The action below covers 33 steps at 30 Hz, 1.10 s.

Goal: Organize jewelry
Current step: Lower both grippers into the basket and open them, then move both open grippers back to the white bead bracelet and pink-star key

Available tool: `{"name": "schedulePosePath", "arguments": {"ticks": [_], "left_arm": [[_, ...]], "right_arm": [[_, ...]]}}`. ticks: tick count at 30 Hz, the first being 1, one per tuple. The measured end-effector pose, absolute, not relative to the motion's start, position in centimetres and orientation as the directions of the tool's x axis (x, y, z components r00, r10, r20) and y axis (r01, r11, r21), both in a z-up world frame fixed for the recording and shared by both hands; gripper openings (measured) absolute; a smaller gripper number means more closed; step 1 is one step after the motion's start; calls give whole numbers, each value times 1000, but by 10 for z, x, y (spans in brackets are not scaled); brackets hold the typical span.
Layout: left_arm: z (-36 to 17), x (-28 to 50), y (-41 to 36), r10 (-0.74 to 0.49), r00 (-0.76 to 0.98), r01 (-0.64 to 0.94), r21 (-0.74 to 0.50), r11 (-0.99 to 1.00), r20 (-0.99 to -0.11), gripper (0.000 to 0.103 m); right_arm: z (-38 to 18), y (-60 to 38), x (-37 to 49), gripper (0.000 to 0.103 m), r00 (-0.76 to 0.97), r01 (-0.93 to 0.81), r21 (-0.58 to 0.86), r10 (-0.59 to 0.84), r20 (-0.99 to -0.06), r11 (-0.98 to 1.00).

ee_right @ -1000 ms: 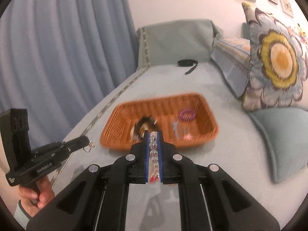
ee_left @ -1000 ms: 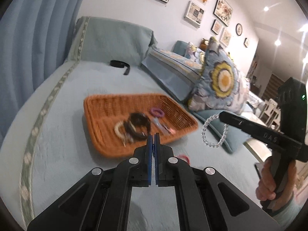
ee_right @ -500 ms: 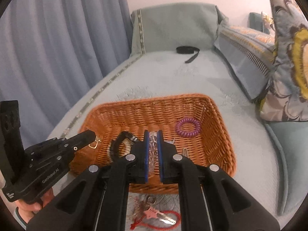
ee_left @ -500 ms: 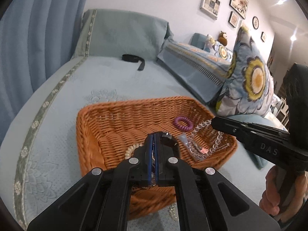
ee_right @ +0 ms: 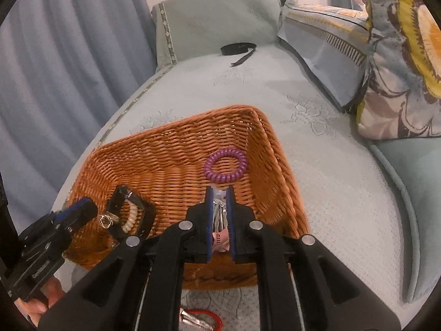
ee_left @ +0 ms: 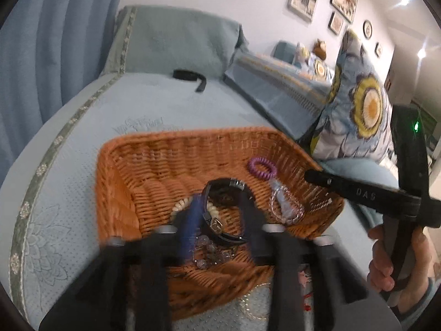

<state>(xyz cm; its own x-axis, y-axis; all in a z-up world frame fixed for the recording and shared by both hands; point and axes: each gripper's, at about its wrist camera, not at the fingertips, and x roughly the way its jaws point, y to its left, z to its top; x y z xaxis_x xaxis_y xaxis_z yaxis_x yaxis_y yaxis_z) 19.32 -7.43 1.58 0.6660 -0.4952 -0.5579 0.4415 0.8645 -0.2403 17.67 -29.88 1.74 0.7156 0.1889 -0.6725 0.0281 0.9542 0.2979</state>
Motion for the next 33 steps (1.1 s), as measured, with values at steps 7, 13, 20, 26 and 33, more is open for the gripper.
{"name": "schedulePosePath", "arguments": {"ticks": [7, 13, 20, 26, 33], "left_arm": [[59, 133, -57, -538, 721, 487, -234, 842, -437, 49], [74, 78, -47, -547, 738, 507, -209, 836, -395, 51], [39, 50, -34, -530, 730, 469, -248, 848, -431, 51], [7, 60, -41, -529, 694, 474, -243, 846, -489, 50], [-14, 71, -52, -525, 661, 469, -250, 847, -537, 50]], "right_arm": [[47, -290, 118, 24, 778, -29, 306, 213, -591, 952], [51, -277, 69, 24, 798, -54, 274, 206, -566, 960], [17, -271, 47, 24, 794, -39, 239, 175, -582, 970], [-3, -280, 54, 24, 777, -17, 230, 157, -610, 973], [-14, -286, 59, 24, 764, 4, 229, 145, -629, 973]]}}
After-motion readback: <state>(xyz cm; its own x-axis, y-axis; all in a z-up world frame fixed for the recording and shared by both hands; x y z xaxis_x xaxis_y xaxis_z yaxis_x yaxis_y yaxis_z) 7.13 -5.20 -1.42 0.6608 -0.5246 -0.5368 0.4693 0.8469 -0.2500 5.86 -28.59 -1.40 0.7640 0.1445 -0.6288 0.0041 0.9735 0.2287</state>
